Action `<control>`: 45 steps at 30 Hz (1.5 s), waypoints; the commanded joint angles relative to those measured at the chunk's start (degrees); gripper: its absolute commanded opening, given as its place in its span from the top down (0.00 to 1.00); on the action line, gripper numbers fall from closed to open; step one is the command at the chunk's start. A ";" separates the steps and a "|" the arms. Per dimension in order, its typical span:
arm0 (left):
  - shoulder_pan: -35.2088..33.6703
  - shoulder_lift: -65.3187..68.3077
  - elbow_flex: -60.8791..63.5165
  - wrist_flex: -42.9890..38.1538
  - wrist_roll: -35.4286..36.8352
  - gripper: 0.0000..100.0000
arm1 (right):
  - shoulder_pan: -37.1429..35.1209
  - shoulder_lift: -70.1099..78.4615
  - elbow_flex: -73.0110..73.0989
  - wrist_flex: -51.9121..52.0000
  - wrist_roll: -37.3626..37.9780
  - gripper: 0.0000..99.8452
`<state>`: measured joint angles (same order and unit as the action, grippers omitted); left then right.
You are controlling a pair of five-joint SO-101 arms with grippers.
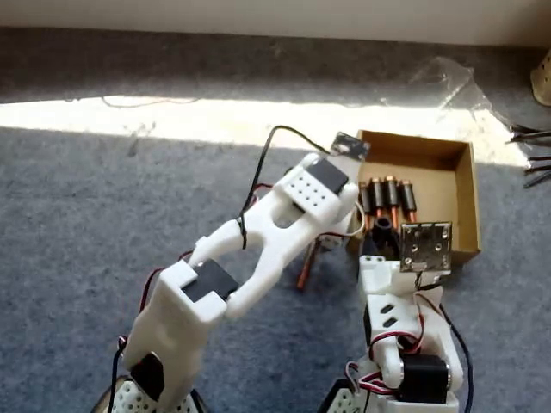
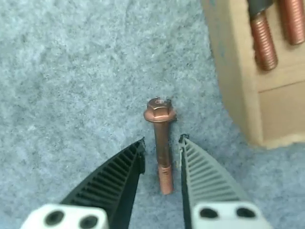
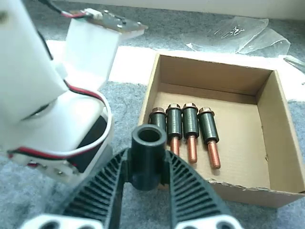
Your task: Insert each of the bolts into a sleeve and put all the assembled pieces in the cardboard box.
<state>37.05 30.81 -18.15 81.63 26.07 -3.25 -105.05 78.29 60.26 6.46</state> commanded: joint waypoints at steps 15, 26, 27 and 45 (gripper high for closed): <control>-0.40 7.87 -7.87 0.18 6.86 0.88 | 0.66 -0.40 -0.66 -0.40 0.00 0.99; -0.40 8.13 -7.60 -1.67 6.86 0.88 | 0.66 -0.40 -0.57 -0.40 0.00 0.99; -0.48 8.22 -7.60 -2.20 6.86 0.88 | 0.66 -0.40 -0.57 -0.40 0.00 0.99; -2.07 7.78 -7.78 -2.02 6.42 1.00 | 0.40 -0.40 -0.48 -0.40 0.00 0.99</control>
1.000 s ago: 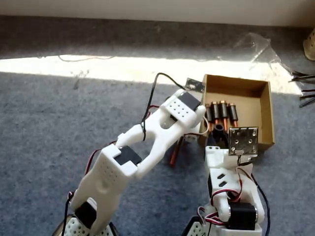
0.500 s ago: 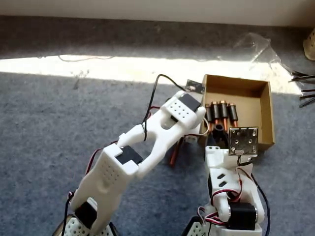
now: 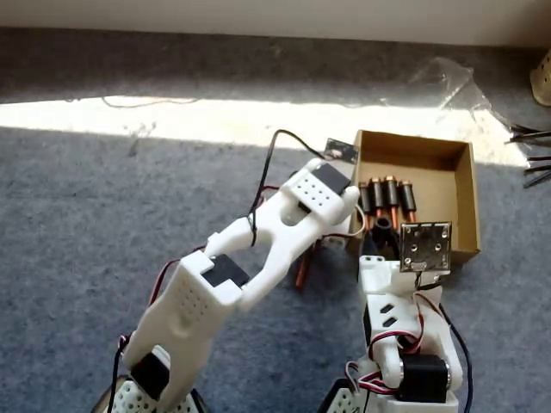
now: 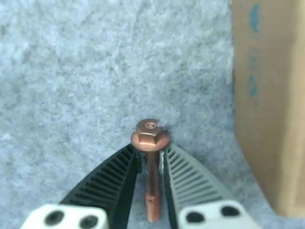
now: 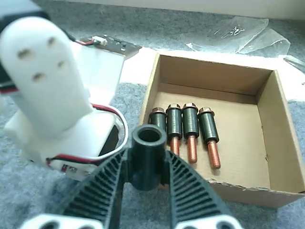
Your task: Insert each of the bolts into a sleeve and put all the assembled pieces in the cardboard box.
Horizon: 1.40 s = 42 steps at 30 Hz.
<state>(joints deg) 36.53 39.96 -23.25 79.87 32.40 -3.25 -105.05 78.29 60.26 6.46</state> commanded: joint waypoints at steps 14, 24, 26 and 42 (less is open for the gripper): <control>-5.76 -19.91 -3.03 13.63 -9.23 1.00 | -4.70 -0.31 1.54 -0.48 -0.18 0.99; -7.69 -35.91 3.12 18.11 -15.03 1.00 | -11.65 -0.31 2.07 -0.48 -0.18 0.99; -7.69 -40.48 6.11 18.11 -15.03 1.00 | -13.67 -0.31 2.07 -0.48 -0.26 0.99; -13.05 -87.16 48.75 -5.10 -31.91 1.00 | -22.99 -0.31 10.86 -11.74 -0.35 0.99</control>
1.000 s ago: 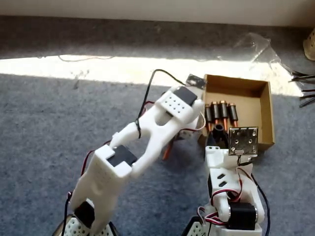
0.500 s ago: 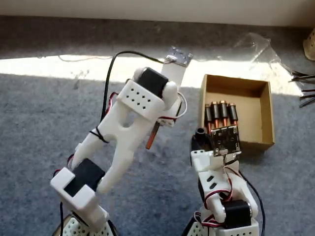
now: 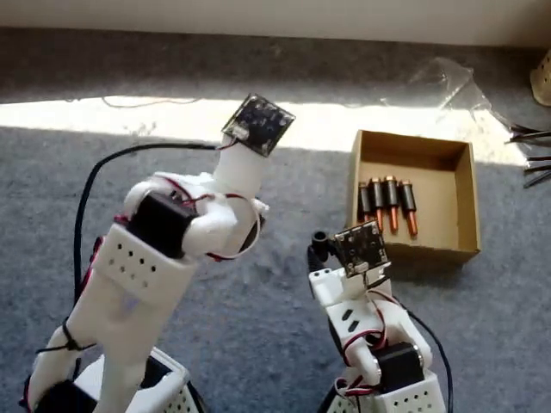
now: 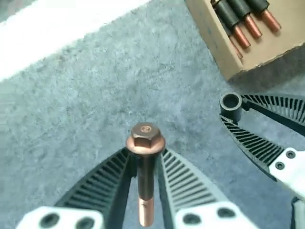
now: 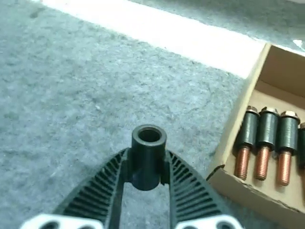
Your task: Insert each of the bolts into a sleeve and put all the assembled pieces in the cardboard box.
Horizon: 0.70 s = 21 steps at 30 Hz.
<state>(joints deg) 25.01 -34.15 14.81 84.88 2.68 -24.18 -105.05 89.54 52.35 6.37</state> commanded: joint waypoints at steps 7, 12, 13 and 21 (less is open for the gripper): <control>-1.89 -23.87 17.80 -15.03 -4.75 1.00 | -8.84 -0.13 1.01 -10.95 -0.26 0.99; -5.93 -24.92 18.07 -16.70 -2.29 1.00 | -12.70 -0.13 9.27 -24.31 0.18 0.99; -7.08 -25.36 18.07 -16.70 -0.97 1.00 | -12.88 -0.13 10.95 -26.68 0.79 0.99; -9.63 -33.45 21.32 -20.92 0.44 1.00 | -16.84 -0.13 14.11 -30.02 5.27 0.99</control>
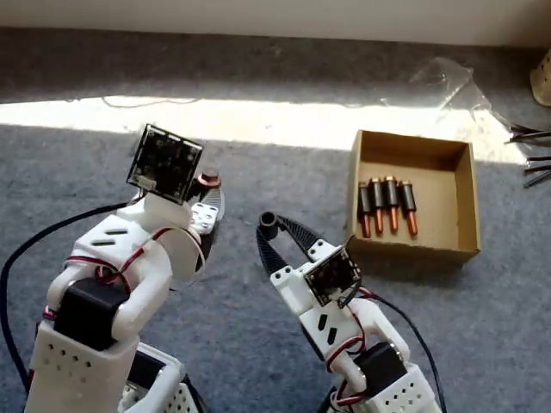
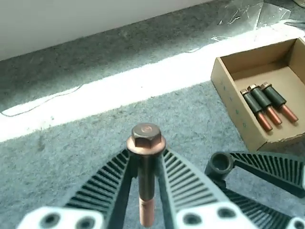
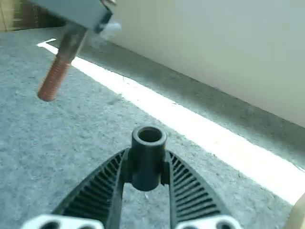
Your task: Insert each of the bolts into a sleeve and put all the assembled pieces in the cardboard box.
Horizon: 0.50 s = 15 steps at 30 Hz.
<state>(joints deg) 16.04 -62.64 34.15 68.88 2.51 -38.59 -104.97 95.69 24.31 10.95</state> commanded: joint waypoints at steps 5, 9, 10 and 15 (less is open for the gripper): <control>-0.40 -14.11 11.56 -15.38 0.79 1.00 | -3.38 -0.22 7.96 -1.80 0.70 0.99; 0.22 -20.62 17.45 -21.98 0.79 1.00 | -3.38 -0.22 8.04 -0.40 0.70 0.99; 1.01 -21.85 18.59 -23.30 0.79 1.00 | -3.38 -0.22 8.04 0.04 0.70 0.99; 6.02 -25.63 24.57 -31.12 0.79 1.00 | -1.27 -0.13 7.96 0.13 0.79 0.99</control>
<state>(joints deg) 17.89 -85.41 56.40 44.70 2.68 -41.49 -104.97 95.69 24.31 11.03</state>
